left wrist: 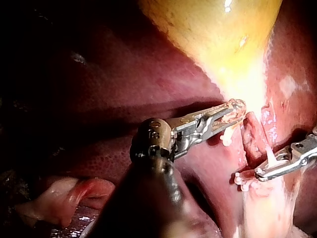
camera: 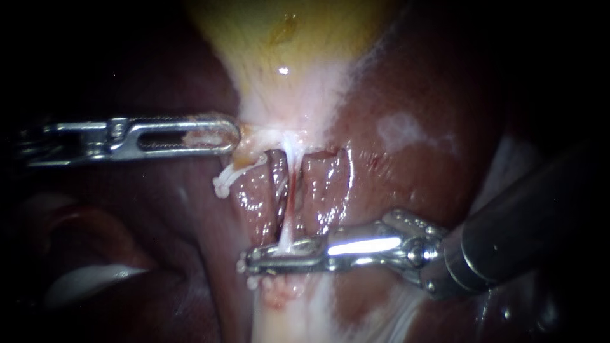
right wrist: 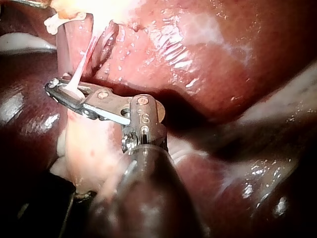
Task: Going back first clip right tube
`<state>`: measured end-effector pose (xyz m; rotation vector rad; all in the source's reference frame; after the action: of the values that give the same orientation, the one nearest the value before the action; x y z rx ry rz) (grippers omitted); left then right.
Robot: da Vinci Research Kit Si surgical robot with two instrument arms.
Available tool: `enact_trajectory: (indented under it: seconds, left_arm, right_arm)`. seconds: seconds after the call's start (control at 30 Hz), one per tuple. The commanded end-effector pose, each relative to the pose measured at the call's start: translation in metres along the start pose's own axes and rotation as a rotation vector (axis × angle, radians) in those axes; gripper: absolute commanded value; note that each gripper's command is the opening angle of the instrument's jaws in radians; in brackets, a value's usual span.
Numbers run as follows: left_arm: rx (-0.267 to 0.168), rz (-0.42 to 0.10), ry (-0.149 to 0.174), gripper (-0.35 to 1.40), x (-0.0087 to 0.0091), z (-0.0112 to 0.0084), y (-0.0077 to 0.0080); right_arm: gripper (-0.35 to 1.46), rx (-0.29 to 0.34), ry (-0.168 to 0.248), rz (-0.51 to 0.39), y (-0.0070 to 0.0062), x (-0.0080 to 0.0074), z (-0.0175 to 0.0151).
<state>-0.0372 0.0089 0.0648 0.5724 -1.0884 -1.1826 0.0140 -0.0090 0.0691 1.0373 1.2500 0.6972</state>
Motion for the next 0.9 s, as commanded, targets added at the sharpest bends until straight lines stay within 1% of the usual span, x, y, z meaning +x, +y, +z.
enact_trajectory:
  seconds: [0.03, 0.13, 0.2, 0.23, 0.27, 0.3, 0.33, 0.37, 0.4, 0.5, 0.57, 0.77, 0.9]
  left_arm:
    - [0.000, 0.000, -0.001, -0.35, 0.0000, 0.0000, 0.0000]
    - [0.000, 0.000, -0.001, -0.35, 0.0000, 0.0000, 0.0000]
    - [0.000, 0.000, -0.001, -0.35, 0.0001, 0.0000, 0.0000]
    - [0.000, 0.000, -0.001, -0.35, 0.0001, 0.0001, 0.0000]
    - [0.000, 0.000, -0.001, -0.35, 0.0001, 0.0001, 0.0000]
    - [0.000, 0.000, -0.001, -0.35, 0.0001, 0.0001, -0.0001]
    - [0.000, 0.000, -0.001, -0.35, 0.0002, 0.0000, -0.0001]
    - [0.000, 0.000, -0.001, -0.35, 0.0002, 0.0000, -0.0001]
    - [0.000, 0.000, -0.001, -0.35, 0.0002, 0.0000, -0.0001]
    - [-0.001, 0.000, -0.001, -0.35, 0.0002, 0.0000, -0.0002]
    - [-0.001, 0.000, -0.001, -0.35, 0.0002, 0.0000, -0.0002]
    - [-0.001, 0.000, -0.002, -0.35, 0.0002, 0.0000, -0.0003]
    - [-0.001, 0.000, -0.002, -0.35, 0.0002, 0.0000, -0.0003]
  right_arm:
    - [-0.35, 0.000, 0.000, 0.000, 0.0000, 0.0000, -0.0001]
    - [-0.35, 0.000, 0.000, 0.000, 0.0000, 0.0000, -0.0001]
    - [-0.35, 0.000, -0.001, -0.029, 0.0000, 0.0001, -0.0001]
    - [-0.35, 0.000, -0.003, -0.064, 0.0000, 0.0001, -0.0002]
    - [-0.16, 0.001, -0.005, -0.123, -0.0001, 0.0001, -0.0002]
    - [0.02, 0.001, -0.009, -0.218, -0.0001, 0.0001, -0.0002]
    - [0.14, 0.001, -0.010, -0.253, 0.0000, 0.0002, -0.0002]
    - [0.28, -0.002, -0.010, -0.265, -0.0001, 0.0002, -0.0002]
    - [0.35, -0.013, -0.005, -0.265, 0.0000, 0.0002, -0.0001]
    - [0.48, -0.084, 0.021, -0.265, 0.0001, 0.0003, 0.0000]
    - [0.50, -0.112, 0.031, -0.263, 0.0003, 0.0004, 0.0001]
    - [0.50, -0.119, 0.031, -0.286, 0.0007, 0.0004, -0.0004]
    - [0.50, -0.131, 0.030, -0.325, 0.0011, 0.0004, -0.0009]
